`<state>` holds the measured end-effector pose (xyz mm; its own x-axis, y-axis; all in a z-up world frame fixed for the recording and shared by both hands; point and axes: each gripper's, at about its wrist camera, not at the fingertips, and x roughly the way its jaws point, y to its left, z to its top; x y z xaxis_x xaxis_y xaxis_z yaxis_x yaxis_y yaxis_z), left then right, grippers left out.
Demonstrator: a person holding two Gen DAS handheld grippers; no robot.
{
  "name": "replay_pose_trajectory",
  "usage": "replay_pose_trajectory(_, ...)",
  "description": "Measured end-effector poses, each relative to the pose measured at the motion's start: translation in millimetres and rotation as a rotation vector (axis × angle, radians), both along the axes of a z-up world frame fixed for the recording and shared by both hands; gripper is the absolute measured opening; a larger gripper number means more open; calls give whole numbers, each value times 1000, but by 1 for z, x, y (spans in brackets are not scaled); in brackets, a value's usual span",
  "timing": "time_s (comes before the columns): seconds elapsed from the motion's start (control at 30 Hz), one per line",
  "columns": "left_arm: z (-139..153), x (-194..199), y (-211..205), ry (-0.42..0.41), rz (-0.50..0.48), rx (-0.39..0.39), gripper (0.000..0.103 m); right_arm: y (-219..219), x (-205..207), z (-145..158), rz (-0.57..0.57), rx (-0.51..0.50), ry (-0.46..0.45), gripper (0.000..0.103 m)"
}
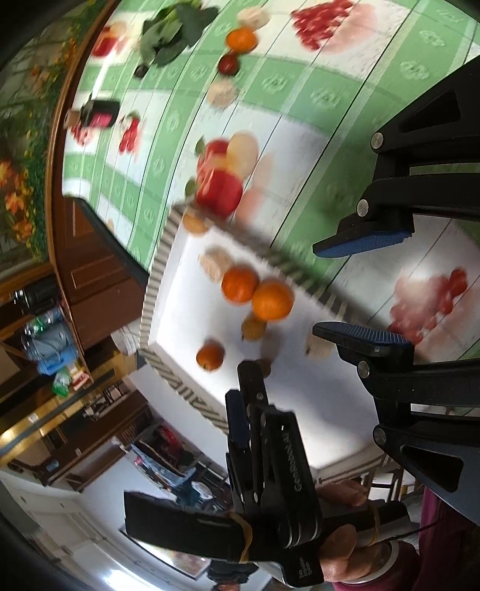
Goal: Organize fruits
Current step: 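Move both open tools back over the foods on the tablecloth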
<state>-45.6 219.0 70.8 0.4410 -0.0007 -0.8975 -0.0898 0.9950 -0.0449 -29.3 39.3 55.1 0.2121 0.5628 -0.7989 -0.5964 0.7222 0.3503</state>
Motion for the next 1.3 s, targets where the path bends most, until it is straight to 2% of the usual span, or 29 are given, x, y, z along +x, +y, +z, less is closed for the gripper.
replay_pose_trajectory(0.4, -1, 7, -19, 26, -12, -80, 47, -71, 18, -6, -149, -1, 40, 35)
replay_pose_trajectory(0.57, -1, 7, -22, 32, -11, -81, 47, -88, 24, -8, -172, 5, 42, 35)
replay_pose_trajectory(0.7, 5, 12, -40, 12, -48, -75, 46, -104, 34, -9, -202, -12, 34, 35)
replay_pose_trajectory(1.03, 2, 49, -103, 14, -170, -78, 46, -160, 82, -20, -331, -88, 1, 35)
replay_pose_trajectory(1.3, -10, 90, -129, 20, -215, -69, 46, -170, 119, -24, -331, -120, -36, 36)
